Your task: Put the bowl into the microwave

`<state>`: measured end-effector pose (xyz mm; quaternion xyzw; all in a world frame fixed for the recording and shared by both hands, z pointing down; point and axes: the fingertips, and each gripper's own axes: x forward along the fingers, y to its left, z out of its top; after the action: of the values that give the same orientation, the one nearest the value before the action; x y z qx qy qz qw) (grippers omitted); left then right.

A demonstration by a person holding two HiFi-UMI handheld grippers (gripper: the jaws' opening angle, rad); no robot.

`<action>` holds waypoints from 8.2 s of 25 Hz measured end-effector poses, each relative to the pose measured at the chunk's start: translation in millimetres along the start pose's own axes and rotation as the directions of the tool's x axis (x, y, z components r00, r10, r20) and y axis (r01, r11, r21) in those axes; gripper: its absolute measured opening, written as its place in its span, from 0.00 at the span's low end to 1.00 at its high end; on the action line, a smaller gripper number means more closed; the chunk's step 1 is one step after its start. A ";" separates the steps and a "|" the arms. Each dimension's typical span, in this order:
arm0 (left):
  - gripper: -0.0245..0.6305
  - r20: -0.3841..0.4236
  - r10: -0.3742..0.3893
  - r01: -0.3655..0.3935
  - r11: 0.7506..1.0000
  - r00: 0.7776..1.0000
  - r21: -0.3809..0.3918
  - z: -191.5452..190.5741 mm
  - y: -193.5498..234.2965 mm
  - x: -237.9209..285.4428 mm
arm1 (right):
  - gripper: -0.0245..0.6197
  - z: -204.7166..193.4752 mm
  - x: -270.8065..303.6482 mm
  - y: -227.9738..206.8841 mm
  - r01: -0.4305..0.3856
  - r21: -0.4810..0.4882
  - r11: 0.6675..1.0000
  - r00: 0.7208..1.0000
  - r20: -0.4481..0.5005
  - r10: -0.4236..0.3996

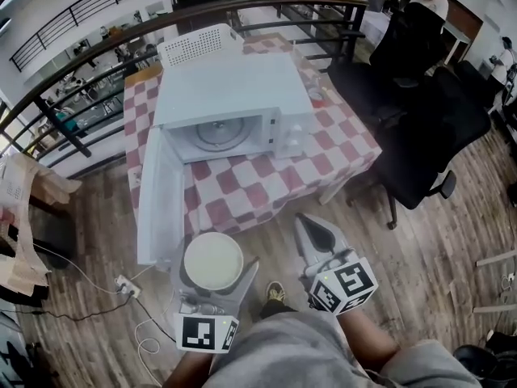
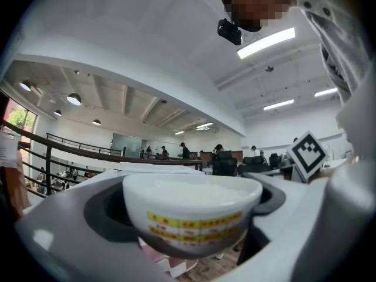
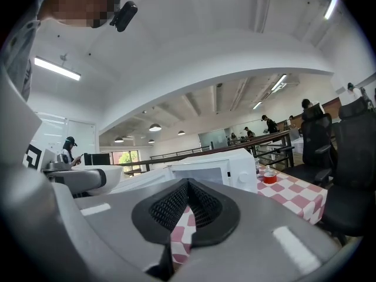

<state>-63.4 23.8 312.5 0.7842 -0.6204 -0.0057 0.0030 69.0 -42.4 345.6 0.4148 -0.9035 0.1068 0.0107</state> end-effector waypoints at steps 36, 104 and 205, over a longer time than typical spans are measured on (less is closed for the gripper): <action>0.86 -0.013 0.080 -0.079 0.996 0.997 0.030 -4.4 -5.9 69.9 | 0.03 4.9 44.7 -69.7 -0.066 0.002 0.998 0.998 -0.009 0.066; 0.86 -0.090 -0.006 -0.005 0.993 0.996 -0.119 -46.5 150.6 236.3 | 0.03 14.5 247.7 -58.7 -0.021 -0.027 0.999 0.995 -0.099 0.019; 0.84 -0.498 0.105 -0.134 0.991 0.861 -0.023 -228.3 213.0 315.0 | 0.03 -3.5 242.0 -104.8 0.072 -0.001 0.997 0.993 -0.096 -0.072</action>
<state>-195.3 -332.3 541.6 0.7192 -0.6458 0.1781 0.1845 -11.2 -289.0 394.4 0.4417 -0.8863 0.1271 0.0575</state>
